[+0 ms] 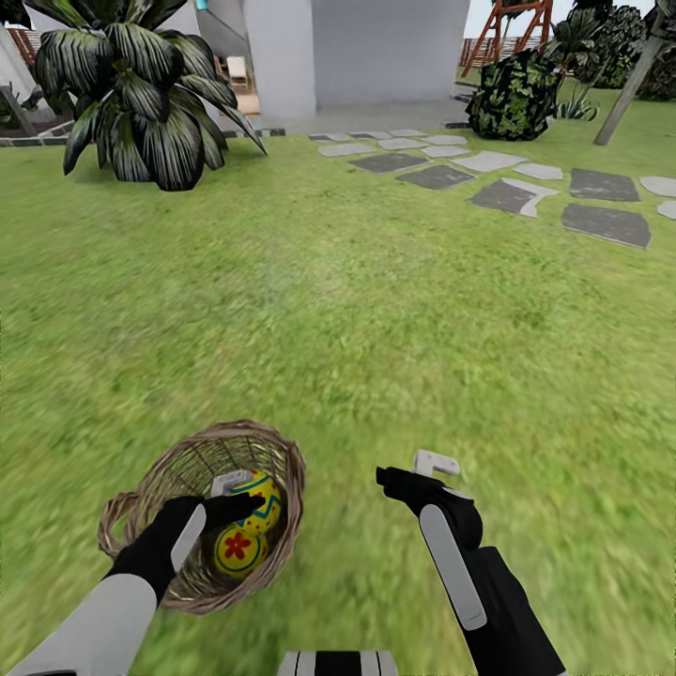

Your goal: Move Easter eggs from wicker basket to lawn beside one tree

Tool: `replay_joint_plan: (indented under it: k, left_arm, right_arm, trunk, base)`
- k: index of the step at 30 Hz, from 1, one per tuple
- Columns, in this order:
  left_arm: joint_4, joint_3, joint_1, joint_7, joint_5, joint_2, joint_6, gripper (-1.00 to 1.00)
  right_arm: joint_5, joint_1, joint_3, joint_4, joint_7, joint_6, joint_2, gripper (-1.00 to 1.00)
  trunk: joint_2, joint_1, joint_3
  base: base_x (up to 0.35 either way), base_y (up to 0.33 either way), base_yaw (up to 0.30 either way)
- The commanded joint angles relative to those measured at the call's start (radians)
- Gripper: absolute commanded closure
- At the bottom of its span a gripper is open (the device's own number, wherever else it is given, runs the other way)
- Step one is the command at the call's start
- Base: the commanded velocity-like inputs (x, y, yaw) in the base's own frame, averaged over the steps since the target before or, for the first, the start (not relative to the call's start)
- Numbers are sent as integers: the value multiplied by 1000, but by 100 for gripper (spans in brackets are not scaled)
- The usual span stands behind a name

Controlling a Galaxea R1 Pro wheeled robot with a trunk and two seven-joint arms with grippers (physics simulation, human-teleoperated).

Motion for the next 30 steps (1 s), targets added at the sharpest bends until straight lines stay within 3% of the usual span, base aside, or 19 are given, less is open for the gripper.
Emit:
replay_joint_plan:
  k: [1,5,14,19,30]
  left_arm:
    - [-20,4,0,-3,2,1,28,100]
    - [-59,6,0,-4,3,33,114,100]
    - [-107,5,0,-3,3,41,273,100]
    - [-112,7,0,-3,3,62,296,100]
    - [-112,5,0,-3,2,62,298,100]
  right_arm:
    - [-10,-1,1,-1,-10,1,0,-100]
    - [-10,-1,1,-1,-10,3,0,-100]
    - [-10,-1,0,-1,-10,3,0,-100]
    - [-11,-1,0,-1,-10,2,-1,-100]
    - [-10,-1,1,-2,-11,0,0,-100]
  trunk:
    - [7,-4,2]
    - [35,-19,15]
    - [98,-54,43]
    - [133,-73,59]
    - [210,-115,95]
  base:
    - [-84,0,0]
    - [-224,0,0]
    - [-37,0,0]
    - [0,0,0]
    - [0,0,0]
